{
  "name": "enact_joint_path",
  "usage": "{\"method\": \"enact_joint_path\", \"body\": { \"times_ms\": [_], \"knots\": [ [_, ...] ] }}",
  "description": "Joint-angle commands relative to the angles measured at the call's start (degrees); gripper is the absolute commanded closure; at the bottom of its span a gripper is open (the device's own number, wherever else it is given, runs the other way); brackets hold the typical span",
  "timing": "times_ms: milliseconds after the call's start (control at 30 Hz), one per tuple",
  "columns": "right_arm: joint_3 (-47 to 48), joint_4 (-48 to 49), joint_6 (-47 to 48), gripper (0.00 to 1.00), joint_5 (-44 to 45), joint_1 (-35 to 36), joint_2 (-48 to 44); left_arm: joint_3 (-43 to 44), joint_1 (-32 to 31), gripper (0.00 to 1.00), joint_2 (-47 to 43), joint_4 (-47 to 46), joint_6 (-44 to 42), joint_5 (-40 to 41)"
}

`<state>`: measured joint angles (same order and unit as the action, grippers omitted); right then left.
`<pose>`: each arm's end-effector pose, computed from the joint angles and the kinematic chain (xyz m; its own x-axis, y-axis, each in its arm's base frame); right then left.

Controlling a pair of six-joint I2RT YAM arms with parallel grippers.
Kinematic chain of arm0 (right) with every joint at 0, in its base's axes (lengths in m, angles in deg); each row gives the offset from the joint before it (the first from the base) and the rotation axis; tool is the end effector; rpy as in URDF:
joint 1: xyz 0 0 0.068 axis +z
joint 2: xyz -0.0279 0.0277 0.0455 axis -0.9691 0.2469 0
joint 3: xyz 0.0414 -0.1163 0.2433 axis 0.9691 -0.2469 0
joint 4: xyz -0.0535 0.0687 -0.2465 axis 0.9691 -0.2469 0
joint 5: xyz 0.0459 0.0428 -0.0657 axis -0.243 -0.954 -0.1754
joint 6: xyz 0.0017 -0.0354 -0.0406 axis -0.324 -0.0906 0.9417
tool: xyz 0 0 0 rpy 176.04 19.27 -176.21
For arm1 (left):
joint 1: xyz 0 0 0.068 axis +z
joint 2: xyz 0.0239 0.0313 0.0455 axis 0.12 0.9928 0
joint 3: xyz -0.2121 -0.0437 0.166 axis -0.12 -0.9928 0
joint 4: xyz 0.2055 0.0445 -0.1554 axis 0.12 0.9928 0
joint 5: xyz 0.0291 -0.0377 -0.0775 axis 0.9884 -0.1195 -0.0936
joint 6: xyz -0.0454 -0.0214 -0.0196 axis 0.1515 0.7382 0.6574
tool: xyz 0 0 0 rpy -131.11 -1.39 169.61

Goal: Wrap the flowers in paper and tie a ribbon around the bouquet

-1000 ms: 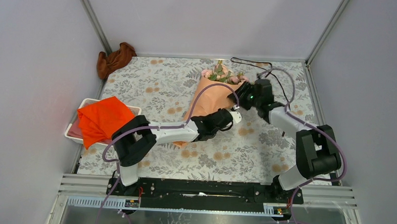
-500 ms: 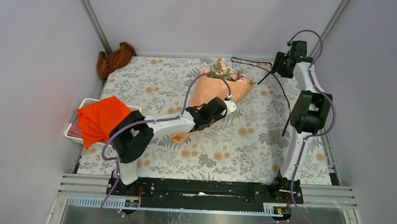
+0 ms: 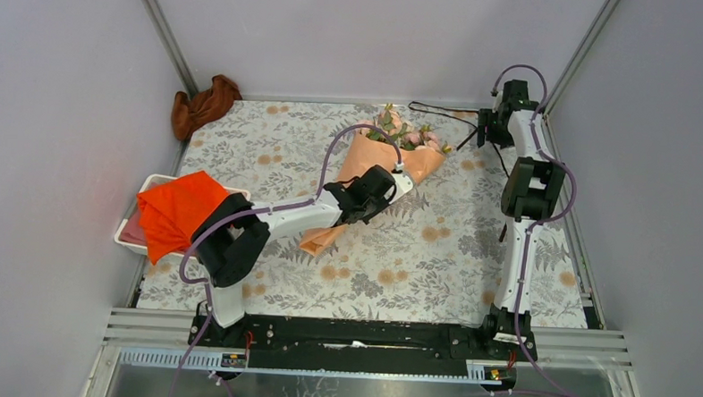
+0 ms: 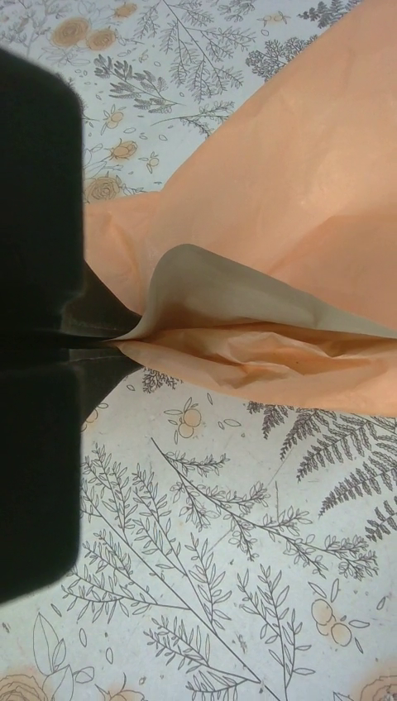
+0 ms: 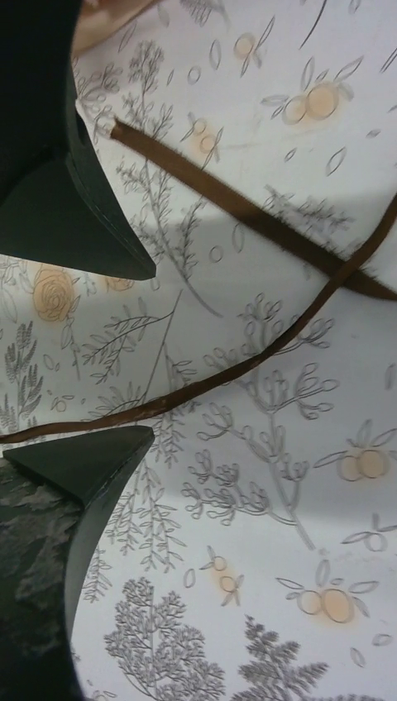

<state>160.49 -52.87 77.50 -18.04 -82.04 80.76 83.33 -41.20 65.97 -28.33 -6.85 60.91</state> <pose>0.5582 -0.0614 0.1748 -0.8003 -0.0471 -0.5978 -0.0093 0.9978 -0.0662 0.2690 -0.2885 0.1967 -0.3641 0.7136 -0.5985 0.7287 0.6185 0.2940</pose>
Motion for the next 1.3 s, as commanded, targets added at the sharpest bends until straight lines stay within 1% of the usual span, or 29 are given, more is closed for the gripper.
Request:
{"method": "enact_joint_path", "body": {
  "times_ms": [0, 100, 133, 267, 367, 433, 700, 933, 1000, 1033, 1067, 1100, 1167, 1200, 1267],
  "knots": [
    [-1.06, -5.14, 1.07, 0.28, 4.21, -0.88, -2.71, 2.08, 0.65, 1.0, -0.97, 2.31, 1.2, -2.25],
    [-8.12, -3.89, -0.83, 0.29, 4.63, -1.44, -10.54, 2.04, 0.72, 1.0, -0.86, 2.4, 1.35, -2.33],
    [-11.38, -2.79, -1.8, 0.29, 5.01, -1.61, -14.64, 2.03, 0.77, 1.0, -0.93, 2.4, 1.43, -2.44],
    [-27.67, 0.34, -8.01, 0.27, 6.17, -2.72, -25.14, 1.65, 0.9, 1.0, -1.33, 2.18, 2.08, -3.23],
    [-40.67, 3.4, -11.1, 0.26, 6.77, -3.12, -29.65, 1.54, 0.93, 1.0, -1.7, 2.22, 2.42, -3.96],
    [-44.96, 5.37, -11.36, 0.26, 7.06, -3.43, -30.43, 1.45, 0.9, 1.0, -2.0, 2.22, 2.42, -4.17],
    [-46.25, 6.03, -8.85, 0.3, 8.37, -6.57, -26.36, 1.15, 0.9, 1.0, -2.51, 2.48, 2.65, -5.29],
    [-46.17, 8.43, -6.48, 0.35, 2.7, -8.4, -24.51, 1.52, 0.9, 1.0, -2.05, 2.76, 2.58, -5.76],
    [-44.73, 8.01, -6.13, 0.42, 1.27, -8.65, -23.14, 1.5, 0.9, 1.0, -2.0, 2.76, 2.57, -5.65],
    [-43.96, 7.73, -6.1, 0.49, -0.17, -8.7, -22.57, 1.55, 0.91, 1.0, -1.97, 2.73, 2.56, -5.57],
    [-43.38, 7.15, -6.1, 0.64, -0.7, -8.7, -22.12, 1.55, 0.93, 1.0, -1.98, 2.77, 2.56, -5.61],
    [-42.97, 6.55, -6.3, 0.76, -1.16, -8.69, -21.93, 1.49, 0.98, 1.0, -2.07, 2.77, 2.56, -5.57],
    [-43.85, 5.74, -7.34, 0.96, -2.01, -8.7, -23.1, 1.52, 1.11, 1.0, -2.02, 2.84, 2.71, -5.83],
    [-46.58, 6.05, -9.77, 1.0, -2.9, -8.62, -24.89, 1.59, 1.22, 1.0, -2.06, 2.86, 2.93, -6.24],
    [-54.1, 9.46, -13.5, 1.0, -5.84, -7.99, -30.75, 1.83, 1.5, 1.0, -2.08, 2.87, 3.44, -6.78]
  ]
}}
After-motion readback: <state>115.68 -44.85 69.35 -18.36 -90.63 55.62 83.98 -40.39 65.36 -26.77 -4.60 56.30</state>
